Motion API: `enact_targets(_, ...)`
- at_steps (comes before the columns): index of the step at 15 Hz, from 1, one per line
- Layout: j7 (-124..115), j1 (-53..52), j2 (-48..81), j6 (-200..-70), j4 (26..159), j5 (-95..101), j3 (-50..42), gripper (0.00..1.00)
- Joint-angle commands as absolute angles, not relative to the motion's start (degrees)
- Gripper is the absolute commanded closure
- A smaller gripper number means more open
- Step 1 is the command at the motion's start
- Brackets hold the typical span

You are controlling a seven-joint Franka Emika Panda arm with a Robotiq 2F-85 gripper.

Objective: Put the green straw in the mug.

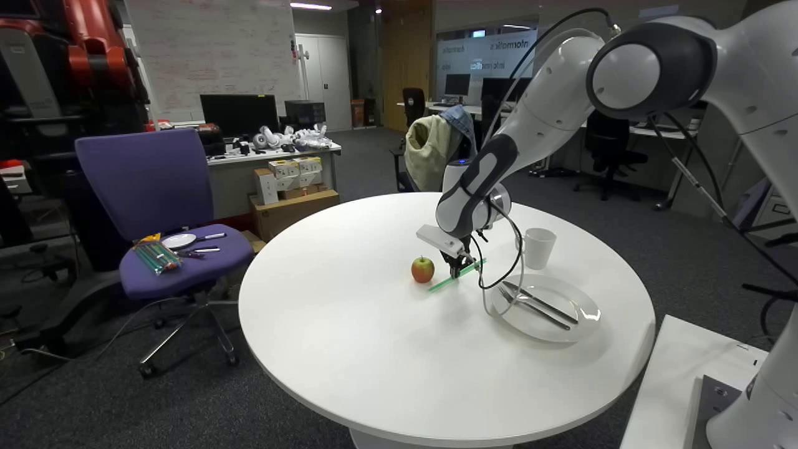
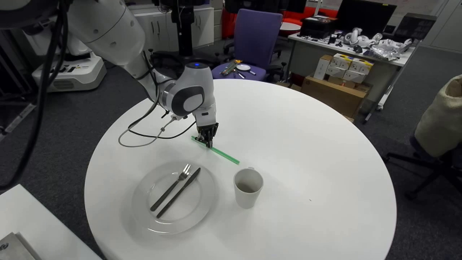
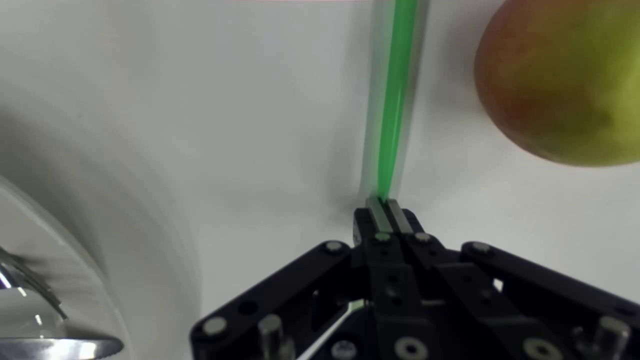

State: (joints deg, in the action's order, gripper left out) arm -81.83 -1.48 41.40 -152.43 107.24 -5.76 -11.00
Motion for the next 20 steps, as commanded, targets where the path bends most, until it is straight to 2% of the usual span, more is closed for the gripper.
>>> enact_targets(1, -79.66, -0.31, 41.56, -150.24, 106.01, -7.35, -10.09, 1.00)
enact_targets(15, -71.85, 3.10, 29.19, -150.27, 113.18, -14.07, -6.55, 1.00)
enact_targets(20, -61.25, 11.95, 23.02, -149.34, 115.46, -32.12, 1.11, 1.00)
